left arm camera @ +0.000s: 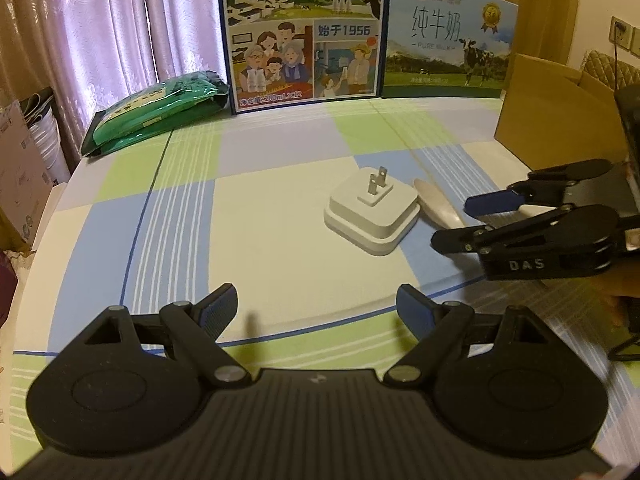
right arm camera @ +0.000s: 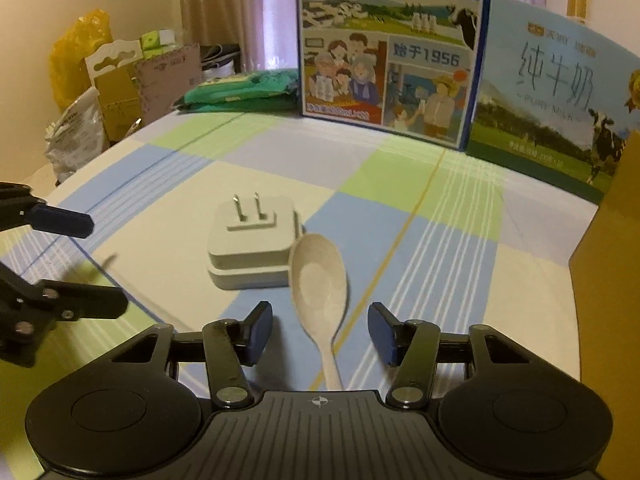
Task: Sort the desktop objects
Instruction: 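Grasp the white plug adapter with left tool while right tool grasps the spoon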
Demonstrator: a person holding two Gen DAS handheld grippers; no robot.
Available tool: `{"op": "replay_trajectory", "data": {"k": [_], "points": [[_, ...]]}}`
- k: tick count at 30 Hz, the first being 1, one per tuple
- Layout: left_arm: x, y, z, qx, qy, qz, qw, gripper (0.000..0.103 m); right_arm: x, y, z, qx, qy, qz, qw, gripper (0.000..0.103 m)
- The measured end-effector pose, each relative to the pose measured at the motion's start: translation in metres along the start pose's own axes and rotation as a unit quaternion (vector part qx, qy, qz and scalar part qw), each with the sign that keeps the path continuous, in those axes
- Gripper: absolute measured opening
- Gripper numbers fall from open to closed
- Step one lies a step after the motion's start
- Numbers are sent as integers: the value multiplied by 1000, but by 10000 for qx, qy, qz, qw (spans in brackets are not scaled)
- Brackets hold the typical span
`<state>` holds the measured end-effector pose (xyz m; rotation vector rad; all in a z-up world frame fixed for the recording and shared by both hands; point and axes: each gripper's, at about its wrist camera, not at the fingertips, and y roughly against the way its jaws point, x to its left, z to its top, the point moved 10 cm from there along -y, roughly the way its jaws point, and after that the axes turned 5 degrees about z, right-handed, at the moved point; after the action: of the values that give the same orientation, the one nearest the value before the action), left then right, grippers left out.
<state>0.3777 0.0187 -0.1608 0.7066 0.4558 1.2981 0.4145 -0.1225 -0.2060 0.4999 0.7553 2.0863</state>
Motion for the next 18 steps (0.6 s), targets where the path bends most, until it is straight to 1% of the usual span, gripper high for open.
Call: {"op": "replay_trajectory", "data": {"k": [5, 9, 11, 18], "points": [[-6, -4, -4, 94, -39, -52, 9999, 84, -4, -3, 4, -151, -71, 94, 9998, 48], [-8, -5, -4, 96, -48, -76, 9999, 84, -1, -7, 7, -246, 149, 107, 9995, 44], [-9, -4, -4, 93, -45, -87, 9999, 84, -1, -9, 8, -285, 158, 126, 9994, 42], [-6, -5, -5, 104, 39, -84, 9999, 84, 1, -8, 8, -340, 130, 305, 9989, 33]]}}
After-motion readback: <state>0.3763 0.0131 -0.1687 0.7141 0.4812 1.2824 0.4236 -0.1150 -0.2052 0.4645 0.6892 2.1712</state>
